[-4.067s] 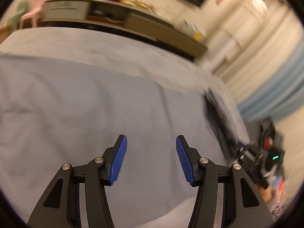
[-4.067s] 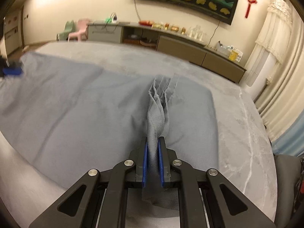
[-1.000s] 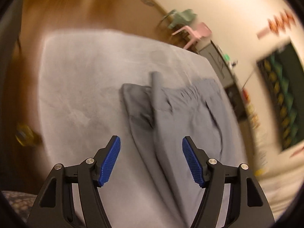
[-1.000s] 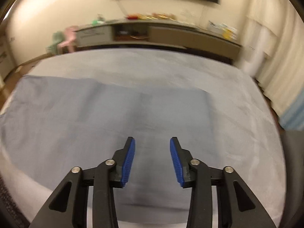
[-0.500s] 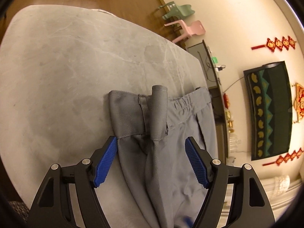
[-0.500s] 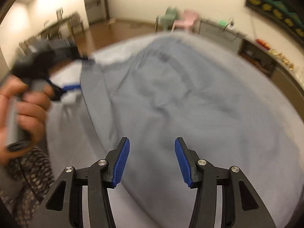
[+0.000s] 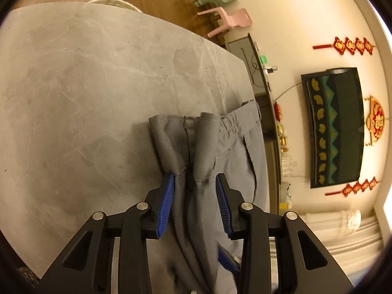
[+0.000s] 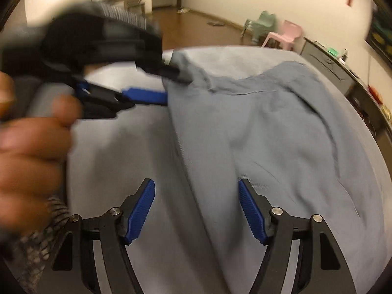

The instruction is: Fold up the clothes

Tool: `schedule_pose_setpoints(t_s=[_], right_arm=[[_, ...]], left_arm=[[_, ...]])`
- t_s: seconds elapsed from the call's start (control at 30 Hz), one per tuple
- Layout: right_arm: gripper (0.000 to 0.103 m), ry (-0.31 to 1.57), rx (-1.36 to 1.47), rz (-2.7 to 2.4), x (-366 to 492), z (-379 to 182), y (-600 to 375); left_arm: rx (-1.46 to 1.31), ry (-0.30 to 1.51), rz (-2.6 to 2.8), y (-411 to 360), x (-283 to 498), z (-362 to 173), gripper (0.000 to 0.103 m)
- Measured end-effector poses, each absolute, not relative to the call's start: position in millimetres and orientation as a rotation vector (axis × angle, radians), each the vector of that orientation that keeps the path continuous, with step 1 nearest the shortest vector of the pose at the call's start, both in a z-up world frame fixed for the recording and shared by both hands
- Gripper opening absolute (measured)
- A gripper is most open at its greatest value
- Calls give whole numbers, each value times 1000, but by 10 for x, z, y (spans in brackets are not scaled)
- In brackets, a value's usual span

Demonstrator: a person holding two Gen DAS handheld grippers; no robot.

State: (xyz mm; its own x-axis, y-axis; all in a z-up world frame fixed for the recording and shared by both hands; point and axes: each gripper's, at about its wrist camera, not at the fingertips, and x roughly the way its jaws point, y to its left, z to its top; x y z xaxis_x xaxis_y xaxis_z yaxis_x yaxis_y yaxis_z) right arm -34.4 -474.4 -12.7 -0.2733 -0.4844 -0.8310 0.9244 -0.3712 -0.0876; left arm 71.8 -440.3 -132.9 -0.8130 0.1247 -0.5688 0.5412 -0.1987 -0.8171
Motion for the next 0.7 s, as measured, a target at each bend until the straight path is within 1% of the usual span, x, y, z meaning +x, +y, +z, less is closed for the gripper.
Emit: schedule_pose_setpoints(t_s=[0.03, 0.07, 0.1, 0.13, 0.2, 0.27, 0.33, 0.37, 0.4, 0.43, 0.47, 0.5, 0.53, 0.63, 0.7], right_arm=[[31, 739, 883, -1842, -375, -187, -4819], [19, 730, 878, -1885, -449, -210, -4875], [13, 713, 887, -1908, -506, -221, -4889], [11, 682, 893, -1916, -549, -222, -4885], [10, 647, 898, -1913, -591, -243, -4866], [9, 620, 917, -1884, -598, -296, -4863], [9, 628, 936, -1861, -610, -430, -4891], [9, 633, 945, -1849, -616, -498, -4906], [10, 637, 953, -1837, -622, -567, -4921], [16, 634, 968, -1816, -659, -649, -4933], [19, 624, 989, -1792, -703, -680, -4929], [37, 604, 1020, -1753, -763, -670, -4915], [43, 552, 1016, -1743, -855, -571, -4854], [43, 389, 986, -1783, -1197, -149, -4682], [43, 332, 998, -1919, -1646, -3, -4604]], left_arm=[[779, 1782, -2089, -4417, 728, -1335, 52], [772, 1790, -2082, -4425, 747, -1347, 63], [764, 1797, -2075, -4433, 765, -1358, 66], [757, 1800, -2071, -4439, 768, -1363, 67], [768, 1772, -2098, -4429, 694, -1334, 72], [803, 1715, -2139, -4405, 566, -1300, 72], [830, 1624, -2168, -4412, 431, -1255, 67], [848, 1574, -2173, -4422, 377, -1239, 36], [878, 1525, -2169, -4433, 340, -1235, 22], [895, 1490, -2164, -4441, 323, -1234, 20], [891, 1474, -2164, -4438, 346, -1231, 17], [883, 1455, -2174, -4427, 375, -1206, 16], [876, 1432, -2189, -4414, 394, -1169, 16], [836, 1344, -2249, -4331, 417, -1009, 15], [795, 1257, -2312, -4202, 402, -859, 15]])
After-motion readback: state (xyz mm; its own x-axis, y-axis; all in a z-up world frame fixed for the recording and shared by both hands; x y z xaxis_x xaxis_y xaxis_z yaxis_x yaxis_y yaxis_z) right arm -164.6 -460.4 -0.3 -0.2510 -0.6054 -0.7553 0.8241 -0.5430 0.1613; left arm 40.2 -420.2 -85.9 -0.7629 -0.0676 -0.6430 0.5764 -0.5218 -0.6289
